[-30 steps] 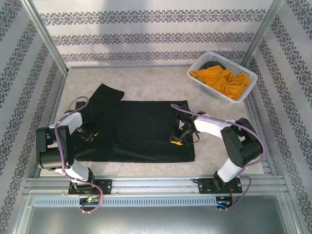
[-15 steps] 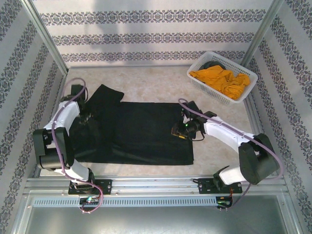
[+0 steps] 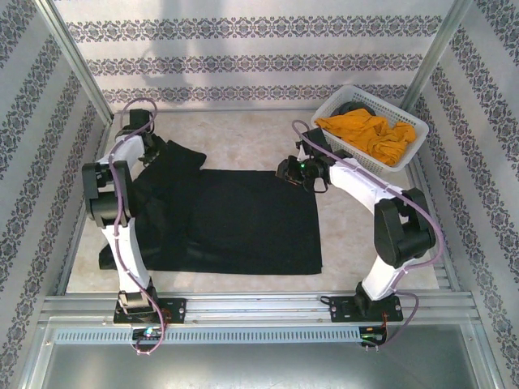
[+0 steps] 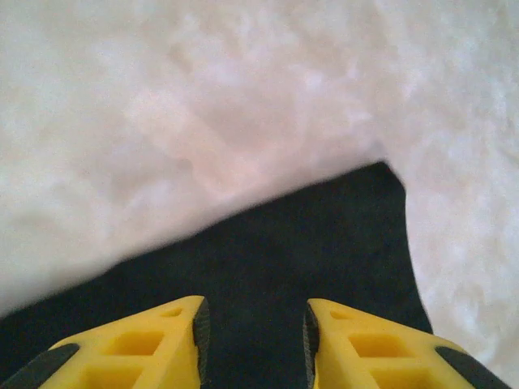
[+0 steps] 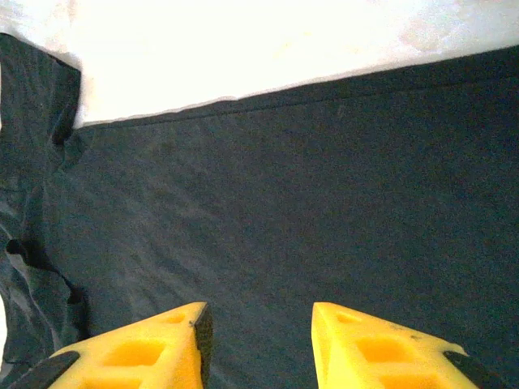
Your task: Fold and stack the t-shirts
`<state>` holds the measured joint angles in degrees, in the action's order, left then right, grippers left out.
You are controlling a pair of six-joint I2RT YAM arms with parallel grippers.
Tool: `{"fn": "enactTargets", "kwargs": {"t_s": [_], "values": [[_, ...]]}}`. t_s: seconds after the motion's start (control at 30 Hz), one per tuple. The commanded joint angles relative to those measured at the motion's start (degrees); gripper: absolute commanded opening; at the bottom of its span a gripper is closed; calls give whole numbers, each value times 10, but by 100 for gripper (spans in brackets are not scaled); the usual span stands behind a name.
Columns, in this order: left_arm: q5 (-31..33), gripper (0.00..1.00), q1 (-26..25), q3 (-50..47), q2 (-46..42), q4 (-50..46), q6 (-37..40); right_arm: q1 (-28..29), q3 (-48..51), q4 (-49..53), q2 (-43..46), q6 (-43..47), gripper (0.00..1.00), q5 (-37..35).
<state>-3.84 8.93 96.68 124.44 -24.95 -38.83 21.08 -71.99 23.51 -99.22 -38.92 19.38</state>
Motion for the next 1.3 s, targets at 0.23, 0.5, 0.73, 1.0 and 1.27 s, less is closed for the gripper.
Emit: {"fn": "enactTargets", "kwargs": {"t_s": [0.23, 0.5, 0.73, 1.0, 1.27], "values": [[36, 46, -18, 206, 144, -35, 88, -25, -15, 15, -9, 6, 39, 8], [60, 53, -39, 385, 255, -212, 82, -28, -19, 5, -20, 3, 39, 21], [102, 47, -57, 464, 294, -344, 65, -29, -23, -7, -40, -1, 39, 26], [112, 13, -66, 464, 298, -381, 74, -29, -20, -7, -48, -13, 37, -2], [143, 0, -65, 369, 186, -322, 81, -30, 18, -36, -38, -111, 35, -181]]}}
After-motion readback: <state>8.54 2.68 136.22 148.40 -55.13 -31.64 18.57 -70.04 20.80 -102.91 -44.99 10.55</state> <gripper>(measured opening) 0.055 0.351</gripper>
